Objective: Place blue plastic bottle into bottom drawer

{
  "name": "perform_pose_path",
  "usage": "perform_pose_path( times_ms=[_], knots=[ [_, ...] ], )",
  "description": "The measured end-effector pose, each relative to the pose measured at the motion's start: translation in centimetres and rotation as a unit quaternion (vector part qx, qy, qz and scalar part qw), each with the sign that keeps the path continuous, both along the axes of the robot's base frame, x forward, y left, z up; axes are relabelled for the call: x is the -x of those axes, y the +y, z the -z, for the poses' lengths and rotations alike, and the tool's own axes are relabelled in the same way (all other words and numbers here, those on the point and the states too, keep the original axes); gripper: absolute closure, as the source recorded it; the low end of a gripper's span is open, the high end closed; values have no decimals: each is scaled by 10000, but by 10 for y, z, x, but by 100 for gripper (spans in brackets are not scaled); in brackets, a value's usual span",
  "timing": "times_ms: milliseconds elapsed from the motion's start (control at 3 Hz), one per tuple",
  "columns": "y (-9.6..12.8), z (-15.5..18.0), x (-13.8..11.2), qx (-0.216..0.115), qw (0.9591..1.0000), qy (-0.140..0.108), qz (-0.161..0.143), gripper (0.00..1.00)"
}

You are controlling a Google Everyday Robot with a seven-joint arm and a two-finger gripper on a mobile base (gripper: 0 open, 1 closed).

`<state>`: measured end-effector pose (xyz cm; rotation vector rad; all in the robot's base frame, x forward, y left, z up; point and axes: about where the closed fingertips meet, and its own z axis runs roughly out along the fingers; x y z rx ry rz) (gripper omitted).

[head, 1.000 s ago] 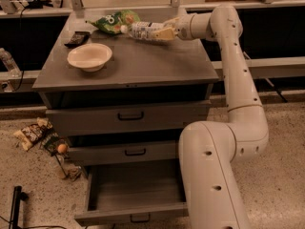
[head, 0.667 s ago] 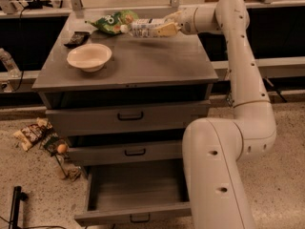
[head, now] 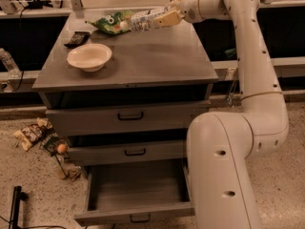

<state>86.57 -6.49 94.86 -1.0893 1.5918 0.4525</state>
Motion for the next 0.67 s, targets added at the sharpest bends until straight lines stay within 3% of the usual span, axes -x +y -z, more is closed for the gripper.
perform_pose_path(
  times_ms=[333,667],
  knots=[
    [6,-13,-2,-31,9997,-248,-31,100],
    [9,-12,-13,-158,9995,-260,120,100]
  ],
)
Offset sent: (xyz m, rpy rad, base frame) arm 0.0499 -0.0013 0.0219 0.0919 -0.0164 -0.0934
